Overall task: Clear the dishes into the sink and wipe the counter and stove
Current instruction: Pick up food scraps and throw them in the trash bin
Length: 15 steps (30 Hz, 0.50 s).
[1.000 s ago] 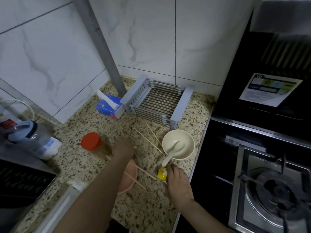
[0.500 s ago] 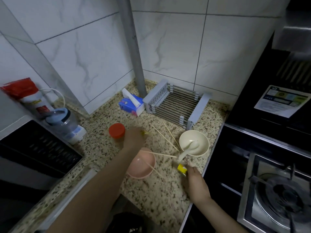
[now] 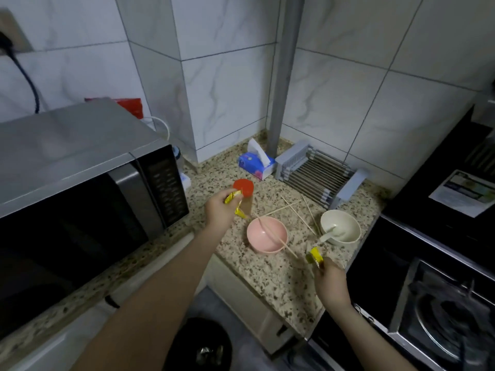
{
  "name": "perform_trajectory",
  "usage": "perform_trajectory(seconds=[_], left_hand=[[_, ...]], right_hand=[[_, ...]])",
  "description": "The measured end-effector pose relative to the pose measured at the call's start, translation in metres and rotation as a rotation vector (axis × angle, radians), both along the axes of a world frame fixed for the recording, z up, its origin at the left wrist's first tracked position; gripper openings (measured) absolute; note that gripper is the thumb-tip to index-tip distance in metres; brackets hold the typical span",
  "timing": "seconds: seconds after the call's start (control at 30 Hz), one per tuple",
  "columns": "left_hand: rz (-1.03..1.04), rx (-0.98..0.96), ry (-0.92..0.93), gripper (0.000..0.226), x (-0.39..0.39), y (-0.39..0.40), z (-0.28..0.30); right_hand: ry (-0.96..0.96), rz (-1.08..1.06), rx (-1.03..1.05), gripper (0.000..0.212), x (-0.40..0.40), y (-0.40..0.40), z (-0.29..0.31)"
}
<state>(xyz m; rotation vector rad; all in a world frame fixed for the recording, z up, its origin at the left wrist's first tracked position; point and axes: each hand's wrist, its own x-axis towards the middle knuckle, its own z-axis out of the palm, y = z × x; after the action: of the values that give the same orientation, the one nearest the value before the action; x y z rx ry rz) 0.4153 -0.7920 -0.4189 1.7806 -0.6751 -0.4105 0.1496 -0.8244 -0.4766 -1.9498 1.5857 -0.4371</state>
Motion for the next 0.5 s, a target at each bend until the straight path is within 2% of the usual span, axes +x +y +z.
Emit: perform_trajectory(seconds=[0.07, 0.23, 0.4, 0.5], left_hand=[[0.002, -0.037, 0.033, 0.025, 0.004, 0.02, -0.002], [-0.014, 0.022, 0.033, 0.026, 0.016, 0.075, -0.027], [0.065, 0.106, 0.111, 0.016, 0.034, 0.13, -0.065], [0.137, 0.196, 0.16, 0.009, 0.041, 0.163, -0.095]], right_hand=[[0.013, 0.043, -0.03, 0.006, 0.009, 0.014, 0.004], [-0.035, 0.14, -0.021, 0.012, 0.047, 0.05, 0.001], [-0.054, 0.248, 0.047, 0.012, 0.088, 0.081, -0.024], [-0.021, 0.304, 0.177, 0.016, 0.106, 0.095, -0.046]])
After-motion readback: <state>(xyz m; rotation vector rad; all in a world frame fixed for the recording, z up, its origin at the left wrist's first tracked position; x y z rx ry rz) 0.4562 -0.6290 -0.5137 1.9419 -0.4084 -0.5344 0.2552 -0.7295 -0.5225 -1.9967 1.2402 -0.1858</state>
